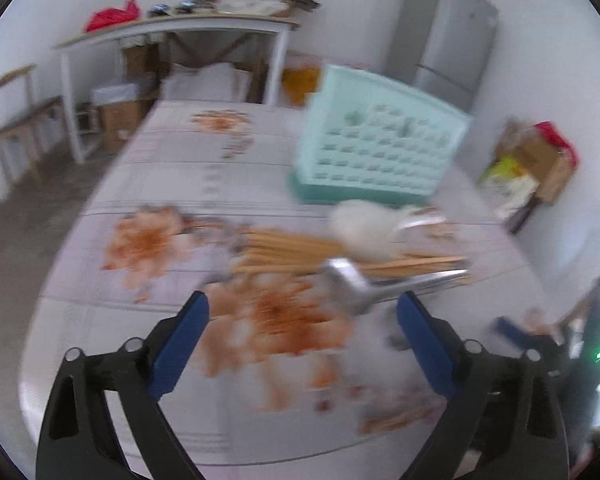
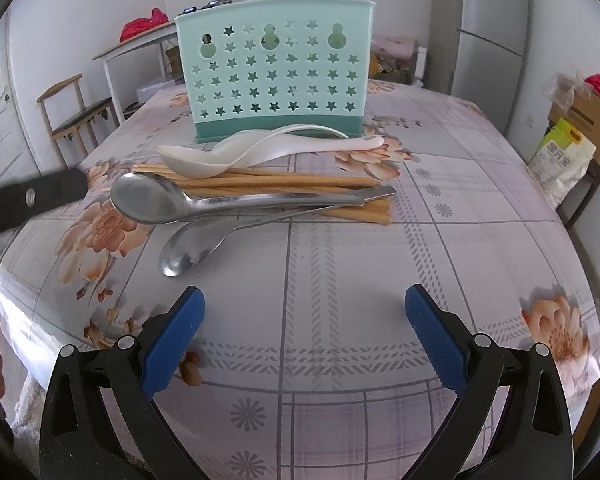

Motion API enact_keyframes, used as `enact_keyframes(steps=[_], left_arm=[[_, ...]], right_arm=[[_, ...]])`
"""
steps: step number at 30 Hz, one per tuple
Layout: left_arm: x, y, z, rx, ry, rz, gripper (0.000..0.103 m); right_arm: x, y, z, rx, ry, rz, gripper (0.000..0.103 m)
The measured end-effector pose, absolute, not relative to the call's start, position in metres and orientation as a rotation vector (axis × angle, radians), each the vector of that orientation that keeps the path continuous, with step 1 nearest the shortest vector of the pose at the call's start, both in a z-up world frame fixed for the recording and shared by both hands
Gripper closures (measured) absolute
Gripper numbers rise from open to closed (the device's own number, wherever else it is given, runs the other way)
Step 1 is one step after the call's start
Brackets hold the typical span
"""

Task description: Organize utensils

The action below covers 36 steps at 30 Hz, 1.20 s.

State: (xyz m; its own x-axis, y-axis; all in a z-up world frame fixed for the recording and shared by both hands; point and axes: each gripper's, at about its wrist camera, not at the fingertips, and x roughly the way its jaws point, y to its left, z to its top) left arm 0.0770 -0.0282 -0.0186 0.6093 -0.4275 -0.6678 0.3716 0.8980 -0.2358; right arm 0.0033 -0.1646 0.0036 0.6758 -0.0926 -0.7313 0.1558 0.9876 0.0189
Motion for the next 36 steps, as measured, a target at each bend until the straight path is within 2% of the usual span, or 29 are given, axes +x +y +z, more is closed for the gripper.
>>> enact_keyframes(steps=[6, 8, 14, 25, 28, 36], left_arm=[[0.11, -0.041, -0.035, -0.223, 0.922, -0.522, 0.044], [0.125, -0.04, -0.047, -0.287, 0.982, -0.499, 0.058], [0.137, -0.046, -0.054, -0.322, 1.008, -0.49, 0.082], [0.137, -0.042, -0.054, -0.305, 1.042, -0.49, 0.084], [0.133, -0.047, -0.053, -0.269, 1.036, -0.484, 0.089], [0.122, -0.048, -0.048, -0.254, 1.01, -0.485, 0.093]], right_arm=[[0.001, -0.165, 0.004, 0.073, 0.819, -0.117, 0.007], [0.001, -0.166, 0.004, 0.068, 0.825, -0.101, 0.007], [-0.007, -0.167, 0.005, 0.05, 0.825, -0.062, 0.008], [-0.013, -0.168, 0.006, 0.037, 0.834, -0.029, 0.007], [-0.013, -0.168, 0.006, 0.038, 0.832, -0.025, 0.007], [-0.01, -0.171, 0.009, 0.069, 0.841, -0.021, 0.008]])
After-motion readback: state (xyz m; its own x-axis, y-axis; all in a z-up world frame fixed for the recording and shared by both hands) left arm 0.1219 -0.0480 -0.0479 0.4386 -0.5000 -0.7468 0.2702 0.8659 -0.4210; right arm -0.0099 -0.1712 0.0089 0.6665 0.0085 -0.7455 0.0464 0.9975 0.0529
